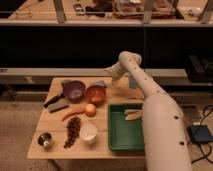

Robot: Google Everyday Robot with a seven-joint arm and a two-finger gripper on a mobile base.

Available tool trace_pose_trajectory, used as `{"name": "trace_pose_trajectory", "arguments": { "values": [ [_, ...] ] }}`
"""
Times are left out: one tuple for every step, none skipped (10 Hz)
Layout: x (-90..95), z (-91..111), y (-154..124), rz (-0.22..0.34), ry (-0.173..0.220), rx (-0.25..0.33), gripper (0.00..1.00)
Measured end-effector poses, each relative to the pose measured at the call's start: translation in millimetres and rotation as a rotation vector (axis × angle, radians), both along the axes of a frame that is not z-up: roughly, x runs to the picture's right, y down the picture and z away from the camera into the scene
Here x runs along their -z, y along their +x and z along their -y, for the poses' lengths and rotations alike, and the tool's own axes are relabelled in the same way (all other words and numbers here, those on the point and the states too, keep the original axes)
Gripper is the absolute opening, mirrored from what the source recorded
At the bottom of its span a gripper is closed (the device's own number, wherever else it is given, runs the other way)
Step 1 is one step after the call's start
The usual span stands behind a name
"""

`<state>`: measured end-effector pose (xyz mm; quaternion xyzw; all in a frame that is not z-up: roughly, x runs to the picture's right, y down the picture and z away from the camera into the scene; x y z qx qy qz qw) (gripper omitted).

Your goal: Wipe table surface with sponge

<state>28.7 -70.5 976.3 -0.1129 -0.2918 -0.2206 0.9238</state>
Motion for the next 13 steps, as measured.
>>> {"name": "trace_pose_trajectory", "arguments": {
  "values": [
    [-1.4,-2.0,-5.4,0.013,-0.009,0.000,0.80],
    [-2.0,-2.9,-9.9,0.023,-0.016,0.001,0.80],
    [-3.3,-4.6,-11.9,0.029,-0.026,0.002,0.80],
    [-5.5,-6.5,-15.6,0.040,-0.041,0.003,0.80],
    [-8.5,-9.7,-23.2,0.059,-0.062,0.006,0.80],
    [-10.7,-11.6,-28.7,0.071,-0.076,0.007,0.80],
    [-12.3,-13.3,-30.4,0.076,-0.088,0.008,0.80],
    [-12.5,-15.6,-31.1,0.076,-0.100,0.014,0.80],
    [-12.7,-18.0,-31.7,0.073,-0.113,0.024,0.80],
    [-13.4,-20.2,-33.5,0.069,-0.126,0.032,0.80],
    [-15.2,-24.7,-38.3,0.060,-0.148,0.050,0.80],
    [-16.9,-28.1,-42.4,0.051,-0.161,0.067,0.80],
    [-18.3,-30.1,-44.3,0.042,-0.168,0.077,0.80]
  ]
}}
